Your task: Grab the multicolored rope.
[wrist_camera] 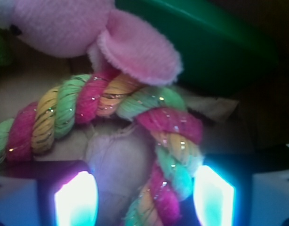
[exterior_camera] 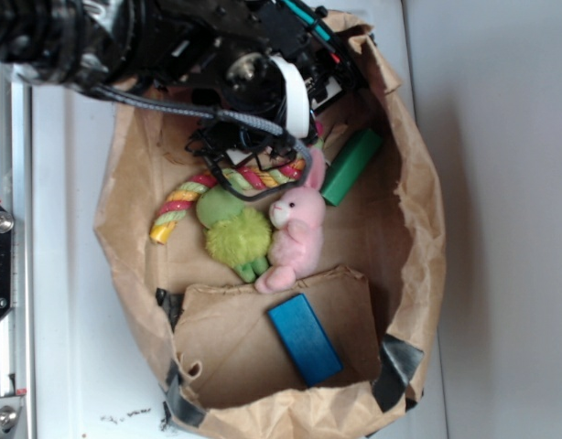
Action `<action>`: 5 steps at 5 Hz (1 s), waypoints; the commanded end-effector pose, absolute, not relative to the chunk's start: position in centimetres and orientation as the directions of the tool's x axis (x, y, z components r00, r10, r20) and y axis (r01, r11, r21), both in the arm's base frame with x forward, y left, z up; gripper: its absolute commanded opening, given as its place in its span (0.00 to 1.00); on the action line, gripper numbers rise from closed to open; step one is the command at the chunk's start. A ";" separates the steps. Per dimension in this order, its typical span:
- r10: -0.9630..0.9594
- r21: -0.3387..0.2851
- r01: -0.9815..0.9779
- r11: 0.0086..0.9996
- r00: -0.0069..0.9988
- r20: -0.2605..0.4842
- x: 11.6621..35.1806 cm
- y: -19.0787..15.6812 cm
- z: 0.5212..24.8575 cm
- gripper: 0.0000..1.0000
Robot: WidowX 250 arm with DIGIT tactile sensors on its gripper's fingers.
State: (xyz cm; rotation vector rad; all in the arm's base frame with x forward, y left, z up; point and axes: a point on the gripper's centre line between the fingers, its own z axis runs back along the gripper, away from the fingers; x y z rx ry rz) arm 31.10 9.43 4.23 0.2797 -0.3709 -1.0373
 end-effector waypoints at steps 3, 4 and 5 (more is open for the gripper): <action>-0.876 0.465 0.744 0.479 0.435 0.207 31.1 9.9 6.5 0.00; -0.870 0.462 0.740 0.489 0.452 0.197 31.1 9.8 6.3 0.00; -0.861 0.458 0.733 0.504 0.469 0.196 31.0 9.7 6.2 0.00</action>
